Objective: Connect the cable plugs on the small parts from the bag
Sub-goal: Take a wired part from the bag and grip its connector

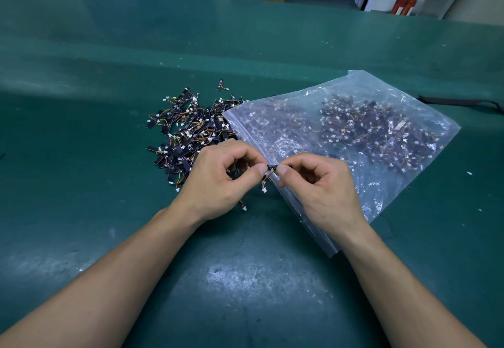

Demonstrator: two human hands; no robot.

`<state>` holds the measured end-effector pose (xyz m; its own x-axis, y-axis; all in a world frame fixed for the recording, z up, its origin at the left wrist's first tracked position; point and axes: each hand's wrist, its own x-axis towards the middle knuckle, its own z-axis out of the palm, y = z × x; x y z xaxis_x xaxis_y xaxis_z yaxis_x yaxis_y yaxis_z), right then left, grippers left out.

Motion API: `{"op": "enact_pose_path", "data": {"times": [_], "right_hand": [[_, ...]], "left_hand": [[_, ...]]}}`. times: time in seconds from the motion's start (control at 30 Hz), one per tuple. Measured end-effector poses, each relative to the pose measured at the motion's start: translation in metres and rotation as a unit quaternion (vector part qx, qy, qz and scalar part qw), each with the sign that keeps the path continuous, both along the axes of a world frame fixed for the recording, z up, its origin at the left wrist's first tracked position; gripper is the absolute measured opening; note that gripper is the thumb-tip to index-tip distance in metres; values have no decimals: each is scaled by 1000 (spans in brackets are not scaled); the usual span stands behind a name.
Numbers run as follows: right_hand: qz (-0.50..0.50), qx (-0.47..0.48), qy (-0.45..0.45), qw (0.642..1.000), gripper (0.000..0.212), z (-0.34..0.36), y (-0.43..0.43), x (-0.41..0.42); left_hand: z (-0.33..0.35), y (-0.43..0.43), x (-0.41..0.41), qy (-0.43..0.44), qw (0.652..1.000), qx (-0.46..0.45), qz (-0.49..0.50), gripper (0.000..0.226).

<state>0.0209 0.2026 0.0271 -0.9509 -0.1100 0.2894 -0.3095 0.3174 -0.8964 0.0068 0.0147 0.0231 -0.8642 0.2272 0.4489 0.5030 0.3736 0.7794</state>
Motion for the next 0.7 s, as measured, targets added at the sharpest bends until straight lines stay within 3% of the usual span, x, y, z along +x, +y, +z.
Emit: {"op": "enact_pose_path", "data": {"times": [0.53, 0.7], "right_hand": [[-7, -2, 12, 1000, 13, -1, -1, -1], [-18, 14, 19, 1000, 10, -3, -1, 1]], "left_hand": [[-2, -1, -2, 5, 1000, 4, -2, 6], [-1, 0, -2, 47, 999, -12, 7, 12]]}}
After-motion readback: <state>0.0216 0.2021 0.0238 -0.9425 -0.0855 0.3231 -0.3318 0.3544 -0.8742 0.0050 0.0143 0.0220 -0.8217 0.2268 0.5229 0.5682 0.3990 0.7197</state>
